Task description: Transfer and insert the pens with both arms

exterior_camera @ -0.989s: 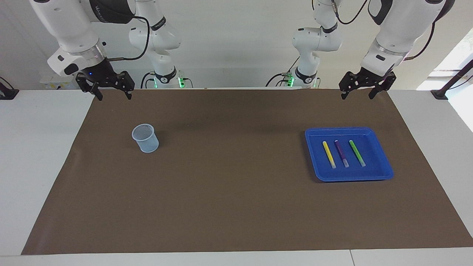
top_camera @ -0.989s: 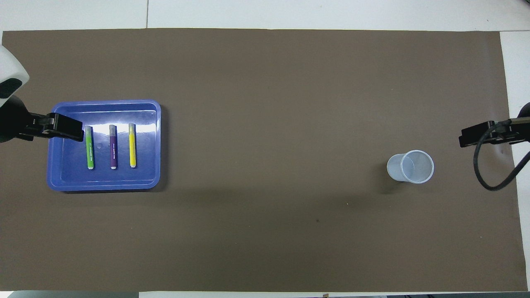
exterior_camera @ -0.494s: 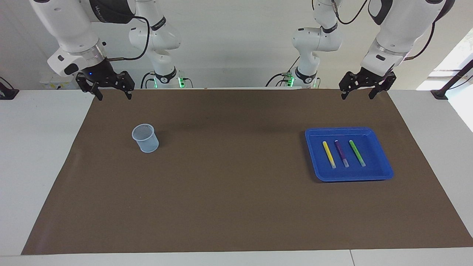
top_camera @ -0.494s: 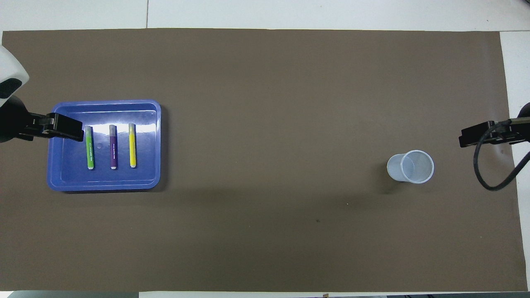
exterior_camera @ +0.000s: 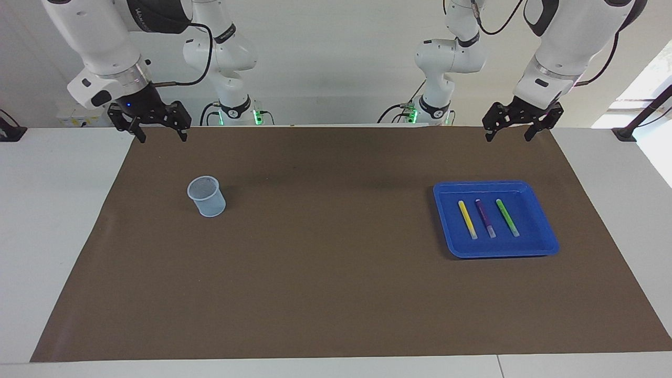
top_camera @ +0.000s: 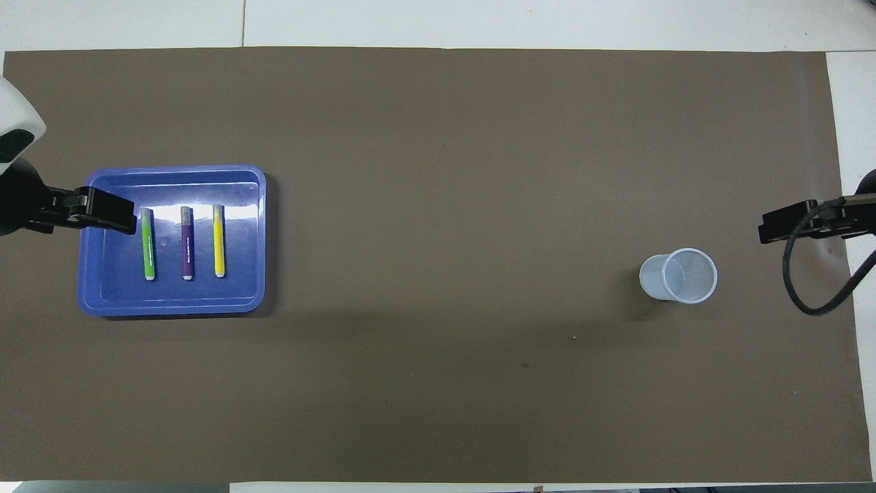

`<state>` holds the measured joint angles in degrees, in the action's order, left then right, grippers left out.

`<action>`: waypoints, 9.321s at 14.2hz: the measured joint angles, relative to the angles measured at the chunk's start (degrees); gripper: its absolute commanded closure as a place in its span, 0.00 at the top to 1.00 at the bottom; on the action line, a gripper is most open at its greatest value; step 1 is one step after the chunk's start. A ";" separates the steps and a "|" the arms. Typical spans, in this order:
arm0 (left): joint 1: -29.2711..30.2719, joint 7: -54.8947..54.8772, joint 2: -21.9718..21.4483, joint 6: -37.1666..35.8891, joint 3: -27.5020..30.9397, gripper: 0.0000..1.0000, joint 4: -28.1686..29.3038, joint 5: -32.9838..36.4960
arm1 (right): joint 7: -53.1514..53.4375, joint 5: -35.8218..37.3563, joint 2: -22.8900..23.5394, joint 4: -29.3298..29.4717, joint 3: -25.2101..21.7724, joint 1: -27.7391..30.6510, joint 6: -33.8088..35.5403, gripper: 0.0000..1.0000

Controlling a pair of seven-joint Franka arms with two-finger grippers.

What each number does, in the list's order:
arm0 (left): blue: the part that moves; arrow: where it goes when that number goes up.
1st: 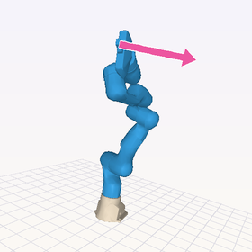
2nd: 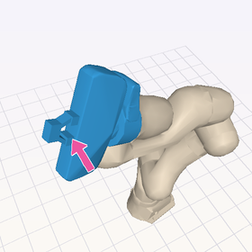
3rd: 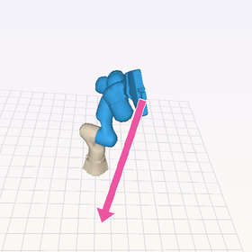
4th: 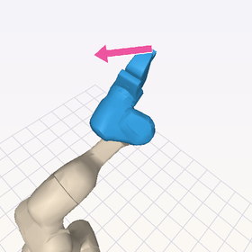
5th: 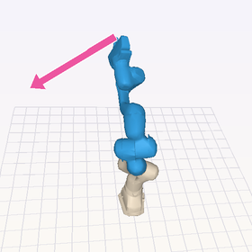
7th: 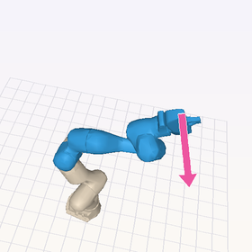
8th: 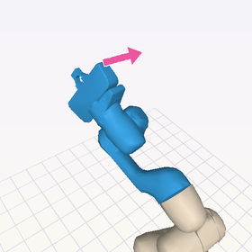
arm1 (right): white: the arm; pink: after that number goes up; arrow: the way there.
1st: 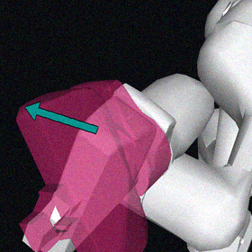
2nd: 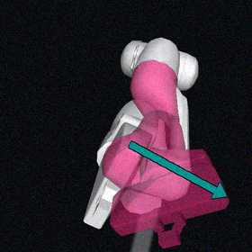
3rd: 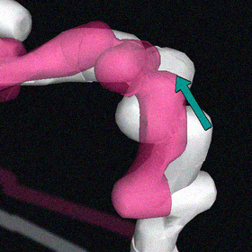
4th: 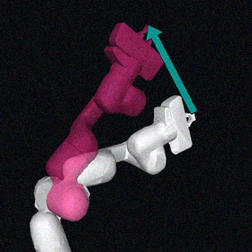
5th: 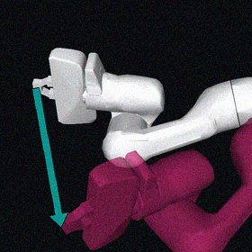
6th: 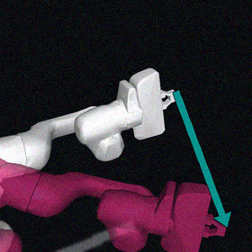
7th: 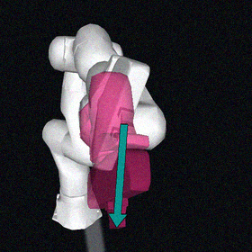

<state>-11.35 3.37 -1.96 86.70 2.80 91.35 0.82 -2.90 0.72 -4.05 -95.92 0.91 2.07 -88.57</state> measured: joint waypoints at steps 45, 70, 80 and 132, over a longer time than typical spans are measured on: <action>16.09 -13.74 17.59 43.56 -0.14 0.30 26.07 -5.70 | 0.00 0.00 0.00 -0.01 0.05 -0.09 0.00 1.00; 16.10 -13.58 18.86 39.60 -0.37 0.76 22.01 -6.52 | 0.25 -10.84 -1.50 -1.57 1.18 0.73 11.03 1.00; 16.10 -13.57 19.17 41.67 -0.37 0.00 22.93 -6.53 | 5.82 -25.97 -2.23 -3.07 2.15 1.23 10.87 1.00; -18.34 102.75 -2.52 27.72 -1.24 0.00 21.48 -54.31 | 40.29 -49.31 -7.09 -20.56 3.95 -22.75 -38.59 0.43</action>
<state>-29.69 106.12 -4.47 114.41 1.56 112.84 -53.49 37.39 -48.59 -11.14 -116.48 4.86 -20.67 -127.16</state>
